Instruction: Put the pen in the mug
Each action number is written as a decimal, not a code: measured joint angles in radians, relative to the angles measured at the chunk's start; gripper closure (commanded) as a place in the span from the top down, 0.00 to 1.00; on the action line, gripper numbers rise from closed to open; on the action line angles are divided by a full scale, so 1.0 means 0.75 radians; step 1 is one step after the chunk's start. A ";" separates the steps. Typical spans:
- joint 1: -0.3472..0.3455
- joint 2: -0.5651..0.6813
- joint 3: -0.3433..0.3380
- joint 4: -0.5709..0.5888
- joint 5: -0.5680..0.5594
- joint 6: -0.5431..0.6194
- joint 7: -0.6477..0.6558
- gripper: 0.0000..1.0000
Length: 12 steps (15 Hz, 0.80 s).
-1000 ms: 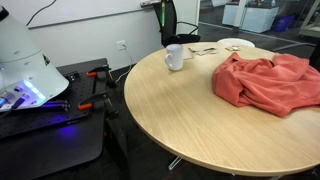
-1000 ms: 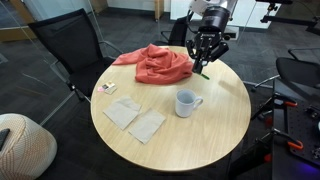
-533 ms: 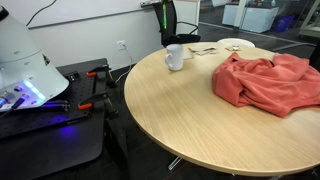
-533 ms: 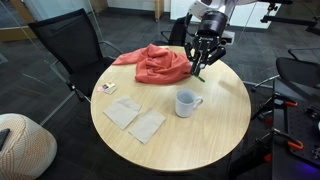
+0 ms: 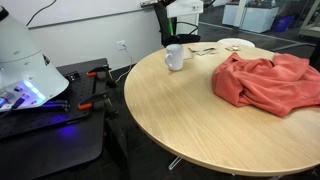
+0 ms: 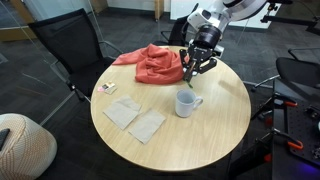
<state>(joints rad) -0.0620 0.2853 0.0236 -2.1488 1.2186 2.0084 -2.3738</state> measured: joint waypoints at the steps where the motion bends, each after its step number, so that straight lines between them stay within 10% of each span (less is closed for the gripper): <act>1: -0.002 0.010 -0.005 0.000 0.041 0.006 -0.039 0.03; 12: -0.010 0.103 -0.071 0.000 0.158 0.009 -0.099 0.03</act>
<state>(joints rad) -0.0695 0.3624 -0.0297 -2.1488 1.3368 2.0155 -2.4480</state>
